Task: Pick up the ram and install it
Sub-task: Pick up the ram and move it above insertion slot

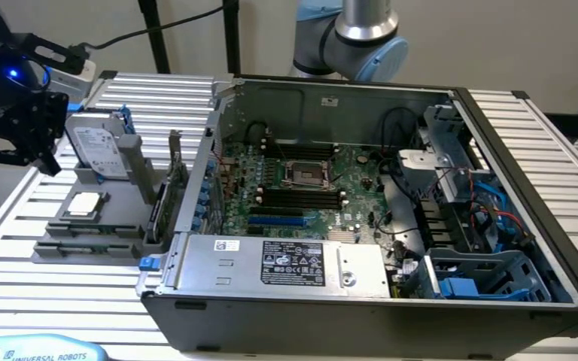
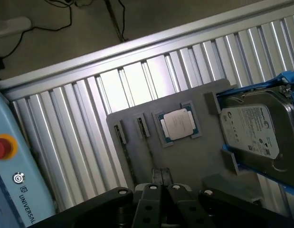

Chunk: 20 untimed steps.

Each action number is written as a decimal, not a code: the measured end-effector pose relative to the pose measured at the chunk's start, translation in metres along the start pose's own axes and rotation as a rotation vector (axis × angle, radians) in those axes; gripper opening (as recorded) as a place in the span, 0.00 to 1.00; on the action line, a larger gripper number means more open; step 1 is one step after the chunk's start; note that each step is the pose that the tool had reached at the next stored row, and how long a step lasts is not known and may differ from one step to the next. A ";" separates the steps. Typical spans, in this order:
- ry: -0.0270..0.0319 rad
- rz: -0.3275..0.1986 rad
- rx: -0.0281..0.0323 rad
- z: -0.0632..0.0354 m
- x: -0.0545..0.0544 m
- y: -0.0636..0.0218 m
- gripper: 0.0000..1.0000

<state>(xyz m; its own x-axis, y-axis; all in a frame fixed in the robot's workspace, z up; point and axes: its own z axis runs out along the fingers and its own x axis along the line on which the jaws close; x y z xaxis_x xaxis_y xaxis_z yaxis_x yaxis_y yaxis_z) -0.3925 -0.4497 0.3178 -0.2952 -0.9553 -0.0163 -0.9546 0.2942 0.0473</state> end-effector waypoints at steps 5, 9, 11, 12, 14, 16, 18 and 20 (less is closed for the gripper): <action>0.0018 -0.035 -0.0006 0.0066 0.001 -0.0023 0.11; 0.0031 -0.064 -0.0011 0.0128 0.002 -0.0044 0.11; 0.0039 -0.082 -0.0014 0.0162 0.002 -0.0049 0.11; 0.0045 -0.093 -0.0016 0.0178 0.002 -0.0051 0.11; 0.0057 -0.117 -0.0020 0.0208 0.002 -0.0054 0.11; 0.0067 -0.140 -0.0024 0.0238 0.002 -0.0056 0.11; 0.0076 -0.159 -0.0027 0.0269 0.002 -0.0059 0.11; 0.0085 -0.178 -0.0028 0.0301 0.002 -0.0063 0.11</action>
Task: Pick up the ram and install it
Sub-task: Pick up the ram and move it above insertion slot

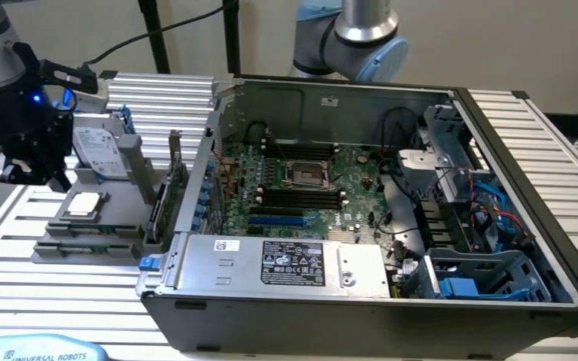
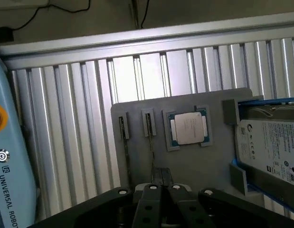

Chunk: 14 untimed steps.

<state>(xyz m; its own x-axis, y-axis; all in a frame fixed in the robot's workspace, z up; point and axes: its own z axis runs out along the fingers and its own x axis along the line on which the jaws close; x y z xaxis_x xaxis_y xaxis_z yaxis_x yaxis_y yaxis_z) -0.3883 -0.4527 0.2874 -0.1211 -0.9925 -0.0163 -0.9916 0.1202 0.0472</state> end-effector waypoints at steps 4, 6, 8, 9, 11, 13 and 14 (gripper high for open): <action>0.0015 -0.029 0.0004 0.0041 0.001 -0.0010 0.11; 0.0016 -0.036 0.0011 0.0052 0.003 -0.0018 0.11; 0.0016 -0.038 0.0013 0.0063 0.006 -0.0029 0.11; 0.0017 -0.038 0.0012 0.0067 0.008 -0.0037 0.11; 0.0012 -0.038 0.0010 0.0075 0.012 -0.0056 0.11; 0.0007 -0.038 0.0012 0.0086 0.016 -0.0081 0.11; 0.0004 -0.038 0.0013 0.0093 0.017 -0.0096 0.11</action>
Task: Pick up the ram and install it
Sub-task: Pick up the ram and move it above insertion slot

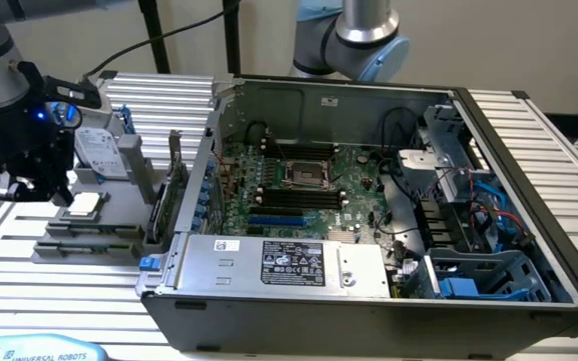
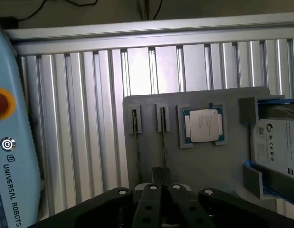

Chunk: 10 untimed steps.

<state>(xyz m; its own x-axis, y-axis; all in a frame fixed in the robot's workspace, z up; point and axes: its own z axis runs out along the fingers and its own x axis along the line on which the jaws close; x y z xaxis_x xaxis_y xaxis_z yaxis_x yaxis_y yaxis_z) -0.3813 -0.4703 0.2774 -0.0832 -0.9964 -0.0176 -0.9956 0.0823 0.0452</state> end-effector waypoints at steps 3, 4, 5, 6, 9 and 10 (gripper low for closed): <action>0.0001 -0.002 -0.0003 0.0022 0.002 -0.0040 0.11; 0.0000 -0.002 -0.0003 0.0031 0.003 -0.0054 0.12; 0.0001 -0.003 -0.0003 0.0042 0.004 -0.0066 0.12; 0.0001 -0.004 -0.0003 0.0058 0.005 -0.0076 0.18; 0.0003 -0.010 -0.0004 0.0111 0.007 -0.0092 0.30; 0.0004 -0.014 -0.0005 0.0129 0.007 -0.0095 0.30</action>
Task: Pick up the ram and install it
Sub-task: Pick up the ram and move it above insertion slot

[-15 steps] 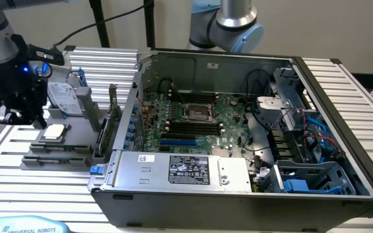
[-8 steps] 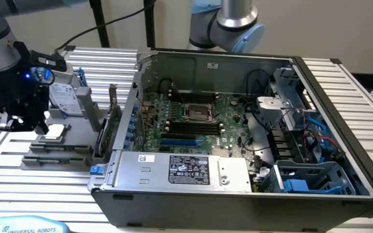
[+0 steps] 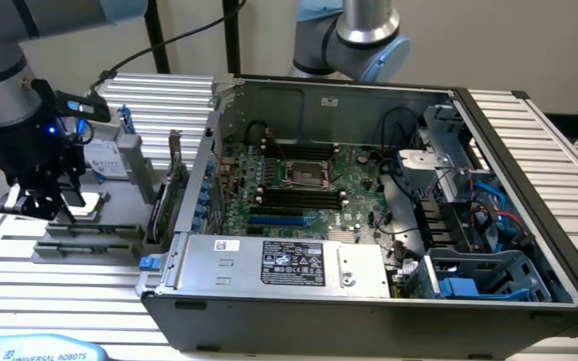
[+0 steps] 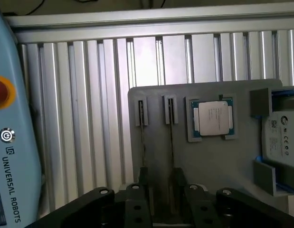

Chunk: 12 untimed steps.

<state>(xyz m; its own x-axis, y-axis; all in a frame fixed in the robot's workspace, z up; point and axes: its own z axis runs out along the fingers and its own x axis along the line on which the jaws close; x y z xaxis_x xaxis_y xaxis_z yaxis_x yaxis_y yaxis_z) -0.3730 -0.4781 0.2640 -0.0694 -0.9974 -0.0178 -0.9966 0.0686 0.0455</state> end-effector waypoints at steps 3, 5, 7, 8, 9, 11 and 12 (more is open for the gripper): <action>0.0008 -0.013 -0.0003 0.0054 0.002 -0.0005 0.36; 0.0011 -0.021 -0.0004 0.0090 0.004 -0.0008 0.36; 0.0014 -0.028 -0.0005 0.0126 0.005 -0.0011 0.36; 0.0013 -0.031 -0.0004 0.0145 0.006 -0.0013 0.36; 0.0015 -0.034 -0.0005 0.0163 0.006 -0.0014 0.36; 0.0019 -0.039 -0.0007 0.0199 0.007 -0.0017 0.36; 0.0020 -0.042 -0.0008 0.0216 0.007 -0.0019 0.36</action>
<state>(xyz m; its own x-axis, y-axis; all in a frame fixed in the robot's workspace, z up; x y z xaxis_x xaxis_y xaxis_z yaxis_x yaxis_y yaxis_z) -0.3725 -0.4845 0.2422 -0.0270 -0.9995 -0.0177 -0.9986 0.0262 0.0455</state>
